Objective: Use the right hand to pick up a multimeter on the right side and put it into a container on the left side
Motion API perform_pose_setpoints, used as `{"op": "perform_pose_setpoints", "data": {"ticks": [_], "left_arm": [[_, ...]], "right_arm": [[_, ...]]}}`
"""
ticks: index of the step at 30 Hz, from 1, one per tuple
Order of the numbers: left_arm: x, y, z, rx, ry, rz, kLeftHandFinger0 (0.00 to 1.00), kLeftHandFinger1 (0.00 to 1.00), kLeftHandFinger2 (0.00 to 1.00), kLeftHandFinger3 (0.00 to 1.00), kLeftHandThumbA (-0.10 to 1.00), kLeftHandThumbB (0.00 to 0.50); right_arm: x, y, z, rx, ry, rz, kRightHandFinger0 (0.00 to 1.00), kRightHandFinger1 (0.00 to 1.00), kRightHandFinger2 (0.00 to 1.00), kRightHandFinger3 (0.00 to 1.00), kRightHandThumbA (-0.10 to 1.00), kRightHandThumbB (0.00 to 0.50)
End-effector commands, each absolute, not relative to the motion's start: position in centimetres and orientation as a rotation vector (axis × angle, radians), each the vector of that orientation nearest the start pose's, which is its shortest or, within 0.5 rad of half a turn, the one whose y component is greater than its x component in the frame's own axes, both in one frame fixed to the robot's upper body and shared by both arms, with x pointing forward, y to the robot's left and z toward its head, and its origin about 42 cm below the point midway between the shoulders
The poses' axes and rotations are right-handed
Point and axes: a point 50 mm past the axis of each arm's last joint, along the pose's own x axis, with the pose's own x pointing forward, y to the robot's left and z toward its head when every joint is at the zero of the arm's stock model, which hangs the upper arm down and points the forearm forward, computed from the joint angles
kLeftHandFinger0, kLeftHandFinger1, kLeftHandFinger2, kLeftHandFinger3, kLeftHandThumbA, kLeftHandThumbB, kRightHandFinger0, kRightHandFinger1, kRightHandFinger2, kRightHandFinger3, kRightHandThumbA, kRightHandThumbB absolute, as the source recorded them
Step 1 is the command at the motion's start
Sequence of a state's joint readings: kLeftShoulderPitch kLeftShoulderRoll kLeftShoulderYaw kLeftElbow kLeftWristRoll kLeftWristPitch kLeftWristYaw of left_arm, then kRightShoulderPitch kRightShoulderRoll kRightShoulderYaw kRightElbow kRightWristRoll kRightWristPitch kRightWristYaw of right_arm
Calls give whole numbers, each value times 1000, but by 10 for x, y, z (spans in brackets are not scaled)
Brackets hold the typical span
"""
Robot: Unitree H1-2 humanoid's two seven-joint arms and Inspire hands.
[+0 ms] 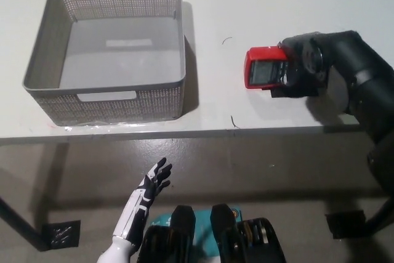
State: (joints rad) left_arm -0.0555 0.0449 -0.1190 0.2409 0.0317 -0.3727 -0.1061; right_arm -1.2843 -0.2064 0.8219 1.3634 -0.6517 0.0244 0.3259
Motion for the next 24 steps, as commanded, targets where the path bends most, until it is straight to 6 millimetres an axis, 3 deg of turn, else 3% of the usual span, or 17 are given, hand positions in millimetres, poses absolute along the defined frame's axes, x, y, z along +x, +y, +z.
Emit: {"op": "perform_pose_setpoints", "data": {"ticks": [1,2,3,5,6,7,9,10,11,13,15,16,19,24], "left_arm": [[302,183,85,75,-241,-274,1000,1000,1000,1000,1000,500],[303,184,85,71,-239,-277,1000,1000,1000,1000,1000,500],[303,184,85,70,-239,-278,1000,1000,1000,1000,1000,500],[301,183,83,71,-236,-275,1000,1000,1000,1000,1000,500],[301,183,82,72,-234,-278,1000,1000,1000,1000,1000,500],[301,183,82,74,-234,-278,1000,1000,1000,1000,1000,500],[301,184,83,69,-232,-281,1000,1000,1000,1000,1000,479],[302,185,83,78,-238,-281,1000,1000,1000,1000,1000,465],[302,185,83,82,-240,-281,1000,1000,1000,1000,1000,463],[299,185,81,87,-230,-281,1000,1000,1000,1000,1000,470],[296,184,80,90,-221,-280,1000,1000,1000,1000,1000,471],[294,185,78,82,-218,-282,1000,1000,1000,1000,1000,459],[284,186,73,90,-204,-281,1000,1000,1000,1000,1000,441],[283,185,71,92,-196,-275,1000,1000,1000,1000,1000,458]], "right_arm": [[575,-215,234,-1526,167,383,3,132,358,476,-100,139],[575,-218,235,-1414,187,368,0,250,606,562,-100,112],[575,-218,236,-1390,191,365,0,344,742,669,-100,115],[574,-226,234,-1117,251,335,0,395,752,648,-100,118],[573,-231,233,-926,282,350,2,460,765,756,-100,108],[573,-233,233,-827,295,345,2,472,770,766,-100,108],[574,-236,236,-500,323,302,104,546,875,839,-100,162],[575,-237,240,-247,337,297,19,496,855,938,-100,135],[575,-237,242,-129,345,290,1,443,821,1000,-100,142],[575,-240,245,141,355,282,0,304,705,1000,-100,154],[574,-244,244,248,346,286,0,283,654,1000,-100,135],[573,-246,242,318,343,281,0,241,587,1000,-100,132],[569,-253,235,420,335,269,0,122,510,1000,-100,101],[569,-262,237,752,286,204,0,71,526,1000,-100,157]]}}
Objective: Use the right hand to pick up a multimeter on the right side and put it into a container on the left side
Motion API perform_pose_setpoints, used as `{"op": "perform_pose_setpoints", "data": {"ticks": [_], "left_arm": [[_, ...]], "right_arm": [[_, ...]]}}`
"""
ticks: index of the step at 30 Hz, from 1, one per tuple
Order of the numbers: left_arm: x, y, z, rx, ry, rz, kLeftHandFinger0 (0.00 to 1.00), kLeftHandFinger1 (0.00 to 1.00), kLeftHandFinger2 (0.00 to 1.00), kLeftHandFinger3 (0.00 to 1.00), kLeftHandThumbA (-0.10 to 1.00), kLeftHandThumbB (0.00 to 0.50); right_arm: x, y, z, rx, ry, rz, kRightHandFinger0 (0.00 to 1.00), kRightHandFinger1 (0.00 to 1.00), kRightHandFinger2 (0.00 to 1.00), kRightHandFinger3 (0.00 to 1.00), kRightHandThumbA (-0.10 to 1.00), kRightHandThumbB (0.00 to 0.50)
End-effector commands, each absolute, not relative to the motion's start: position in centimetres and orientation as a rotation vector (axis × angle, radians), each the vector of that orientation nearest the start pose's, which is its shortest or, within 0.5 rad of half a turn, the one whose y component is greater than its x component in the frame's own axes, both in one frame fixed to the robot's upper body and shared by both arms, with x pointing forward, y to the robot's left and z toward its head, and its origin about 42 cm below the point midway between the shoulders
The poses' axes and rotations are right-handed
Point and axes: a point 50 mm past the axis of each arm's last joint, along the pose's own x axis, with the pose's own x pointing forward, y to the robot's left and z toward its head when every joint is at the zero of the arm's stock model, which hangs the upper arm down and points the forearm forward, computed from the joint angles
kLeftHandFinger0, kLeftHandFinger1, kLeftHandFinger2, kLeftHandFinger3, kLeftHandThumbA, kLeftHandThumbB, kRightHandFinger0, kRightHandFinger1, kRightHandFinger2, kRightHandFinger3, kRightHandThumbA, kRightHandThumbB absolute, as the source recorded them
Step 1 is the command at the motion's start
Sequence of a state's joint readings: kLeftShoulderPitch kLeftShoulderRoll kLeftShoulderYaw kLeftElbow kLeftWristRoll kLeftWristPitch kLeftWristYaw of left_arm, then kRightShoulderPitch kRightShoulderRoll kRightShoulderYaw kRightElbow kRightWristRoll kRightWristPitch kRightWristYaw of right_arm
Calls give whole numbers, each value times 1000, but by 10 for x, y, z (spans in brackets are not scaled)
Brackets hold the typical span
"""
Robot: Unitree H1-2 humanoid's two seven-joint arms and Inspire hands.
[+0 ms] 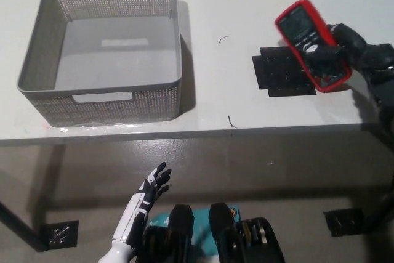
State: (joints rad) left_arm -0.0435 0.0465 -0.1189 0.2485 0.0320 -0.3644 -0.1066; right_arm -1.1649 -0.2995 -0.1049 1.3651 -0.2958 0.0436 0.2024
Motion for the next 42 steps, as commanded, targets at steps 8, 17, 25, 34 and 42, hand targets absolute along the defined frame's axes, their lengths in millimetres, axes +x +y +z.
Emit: {"op": "perform_pose_setpoints", "data": {"ticks": [8,17,25,34,42], "left_arm": [[271,182,61,86,-161,-252,1000,1000,1000,1000,1000,465],[274,182,62,74,-159,-256,1000,1000,1000,1000,1000,476],[268,181,57,69,-148,-256,1000,1000,1000,1000,1000,469],[265,180,55,84,-135,-255,1000,1000,1000,1000,1000,478],[264,178,53,82,-130,-262,1000,1000,1000,1000,1000,479]], "right_arm": [[568,-244,233,1037,221,224,0,130,572,1000,-100,120],[586,-189,307,1120,88,409,0,108,626,1000,-100,101],[581,-147,367,1072,23,555,0,60,564,1000,-100,150],[569,-95,427,1046,-49,642,0,29,580,1000,-100,192],[560,-61,462,1032,-64,730,0,0,600,689,-100,203]]}}
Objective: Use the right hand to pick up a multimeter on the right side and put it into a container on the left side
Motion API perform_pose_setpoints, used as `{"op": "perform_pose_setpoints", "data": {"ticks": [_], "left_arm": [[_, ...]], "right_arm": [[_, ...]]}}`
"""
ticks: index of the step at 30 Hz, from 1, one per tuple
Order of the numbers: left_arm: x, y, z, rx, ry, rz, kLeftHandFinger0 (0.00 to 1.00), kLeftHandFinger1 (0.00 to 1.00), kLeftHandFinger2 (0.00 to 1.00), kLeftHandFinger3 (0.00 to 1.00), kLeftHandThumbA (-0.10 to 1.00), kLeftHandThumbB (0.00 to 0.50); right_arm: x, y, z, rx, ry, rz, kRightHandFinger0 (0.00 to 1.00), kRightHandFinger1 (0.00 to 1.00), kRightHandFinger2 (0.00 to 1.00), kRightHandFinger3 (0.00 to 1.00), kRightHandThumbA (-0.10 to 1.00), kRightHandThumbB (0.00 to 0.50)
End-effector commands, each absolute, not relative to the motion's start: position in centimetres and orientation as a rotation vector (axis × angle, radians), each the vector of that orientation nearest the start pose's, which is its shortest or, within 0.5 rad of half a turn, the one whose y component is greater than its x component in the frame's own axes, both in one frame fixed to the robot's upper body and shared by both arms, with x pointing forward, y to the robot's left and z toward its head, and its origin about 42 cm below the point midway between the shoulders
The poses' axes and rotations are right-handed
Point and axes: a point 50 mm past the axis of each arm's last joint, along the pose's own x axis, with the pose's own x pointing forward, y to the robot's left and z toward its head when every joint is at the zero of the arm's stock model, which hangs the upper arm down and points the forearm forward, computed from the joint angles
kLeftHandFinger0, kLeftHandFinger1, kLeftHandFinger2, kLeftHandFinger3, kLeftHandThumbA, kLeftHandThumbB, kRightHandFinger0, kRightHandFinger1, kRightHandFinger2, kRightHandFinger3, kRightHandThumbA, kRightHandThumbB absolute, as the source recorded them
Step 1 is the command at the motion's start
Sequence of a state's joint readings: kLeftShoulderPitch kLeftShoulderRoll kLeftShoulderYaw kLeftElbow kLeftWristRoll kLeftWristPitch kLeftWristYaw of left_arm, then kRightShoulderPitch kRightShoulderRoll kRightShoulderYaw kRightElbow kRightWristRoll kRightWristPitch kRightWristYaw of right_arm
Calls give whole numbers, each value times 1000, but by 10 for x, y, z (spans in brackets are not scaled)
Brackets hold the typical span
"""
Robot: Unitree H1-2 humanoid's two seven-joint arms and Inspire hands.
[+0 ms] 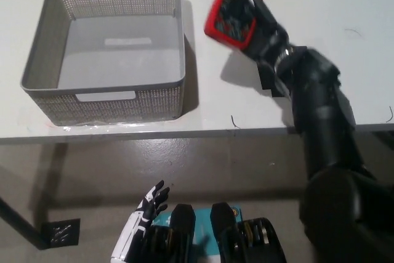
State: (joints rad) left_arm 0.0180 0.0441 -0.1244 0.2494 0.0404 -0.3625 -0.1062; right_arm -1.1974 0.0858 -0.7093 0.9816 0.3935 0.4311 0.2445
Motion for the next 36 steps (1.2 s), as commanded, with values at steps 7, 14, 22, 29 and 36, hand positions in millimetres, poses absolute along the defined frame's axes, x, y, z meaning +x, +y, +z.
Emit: {"op": "perform_pose_setpoints", "data": {"ticks": [7,14,22,29,36], "left_arm": [[264,178,52,96,-122,-280,1000,1000,1000,1000,1000,489],[261,178,47,119,-125,-287,1000,1000,1000,1000,1000,500],[261,174,47,113,-119,-299,1000,1000,1000,1000,1000,500],[256,170,46,130,-107,-314,1000,1000,1000,1000,1000,500],[257,170,50,154,-118,-332,1000,1000,1000,1000,1000,500]], "right_arm": [[557,-46,483,1021,-57,800,0,107,692,1000,-100,175],[559,-7,493,602,41,767,0,261,717,1000,-100,135],[555,36,469,282,49,654,0,358,853,1000,-100,159],[549,57,428,-243,-12,554,0,225,660,1000,-100,180],[548,59,400,-435,-56,489,104,517,870,859,-100,178]]}}
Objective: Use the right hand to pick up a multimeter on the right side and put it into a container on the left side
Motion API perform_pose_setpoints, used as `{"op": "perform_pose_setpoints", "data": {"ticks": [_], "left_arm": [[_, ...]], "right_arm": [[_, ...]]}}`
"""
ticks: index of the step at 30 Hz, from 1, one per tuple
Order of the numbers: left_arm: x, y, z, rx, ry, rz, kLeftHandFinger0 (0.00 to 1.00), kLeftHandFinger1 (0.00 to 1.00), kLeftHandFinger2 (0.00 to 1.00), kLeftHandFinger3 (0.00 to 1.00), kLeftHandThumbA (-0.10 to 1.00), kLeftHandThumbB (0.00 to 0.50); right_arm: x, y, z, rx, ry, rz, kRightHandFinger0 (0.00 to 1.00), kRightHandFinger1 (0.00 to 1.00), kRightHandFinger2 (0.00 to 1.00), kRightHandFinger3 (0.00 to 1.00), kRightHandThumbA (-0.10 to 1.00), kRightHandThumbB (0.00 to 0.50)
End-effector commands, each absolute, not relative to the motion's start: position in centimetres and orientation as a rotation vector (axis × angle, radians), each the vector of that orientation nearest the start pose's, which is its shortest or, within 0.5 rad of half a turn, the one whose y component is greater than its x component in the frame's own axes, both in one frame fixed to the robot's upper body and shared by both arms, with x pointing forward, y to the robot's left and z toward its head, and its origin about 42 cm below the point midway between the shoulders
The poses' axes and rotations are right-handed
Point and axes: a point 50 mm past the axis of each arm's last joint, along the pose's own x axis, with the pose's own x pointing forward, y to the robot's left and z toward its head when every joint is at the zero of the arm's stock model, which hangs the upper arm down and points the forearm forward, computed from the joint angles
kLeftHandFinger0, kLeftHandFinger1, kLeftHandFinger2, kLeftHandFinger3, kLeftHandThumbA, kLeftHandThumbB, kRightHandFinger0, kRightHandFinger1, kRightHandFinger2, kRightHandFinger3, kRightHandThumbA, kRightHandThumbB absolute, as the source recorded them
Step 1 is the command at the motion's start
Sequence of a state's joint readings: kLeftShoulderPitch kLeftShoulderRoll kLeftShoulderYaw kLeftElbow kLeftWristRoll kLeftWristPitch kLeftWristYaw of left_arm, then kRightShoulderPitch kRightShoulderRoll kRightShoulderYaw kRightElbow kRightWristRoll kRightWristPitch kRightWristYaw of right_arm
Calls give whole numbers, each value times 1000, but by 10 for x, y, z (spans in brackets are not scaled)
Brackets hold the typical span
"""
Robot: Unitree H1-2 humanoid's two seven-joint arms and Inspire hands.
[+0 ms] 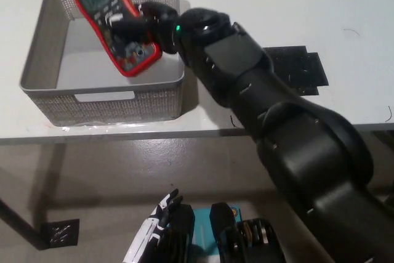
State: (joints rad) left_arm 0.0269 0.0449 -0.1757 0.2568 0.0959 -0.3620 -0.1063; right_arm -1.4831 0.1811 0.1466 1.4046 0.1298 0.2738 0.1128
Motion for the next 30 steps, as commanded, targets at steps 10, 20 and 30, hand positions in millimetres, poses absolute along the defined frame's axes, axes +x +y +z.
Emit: {"op": "perform_pose_setpoints", "data": {"ticks": [10,20,30], "left_arm": [[260,168,51,155,-127,-373,1000,1000,1000,1000,1000,500],[261,166,50,161,-128,-396,1000,1000,1000,1000,1000,500],[258,161,49,163,-126,-409,1000,1000,1000,1000,1000,500]], "right_arm": [[552,48,405,-486,-162,484,1000,1000,1000,1000,615,438],[556,40,415,-483,-184,534,1000,1000,1000,1000,773,470],[565,10,435,-465,-269,533,1000,1000,1000,1000,956,456]]}}
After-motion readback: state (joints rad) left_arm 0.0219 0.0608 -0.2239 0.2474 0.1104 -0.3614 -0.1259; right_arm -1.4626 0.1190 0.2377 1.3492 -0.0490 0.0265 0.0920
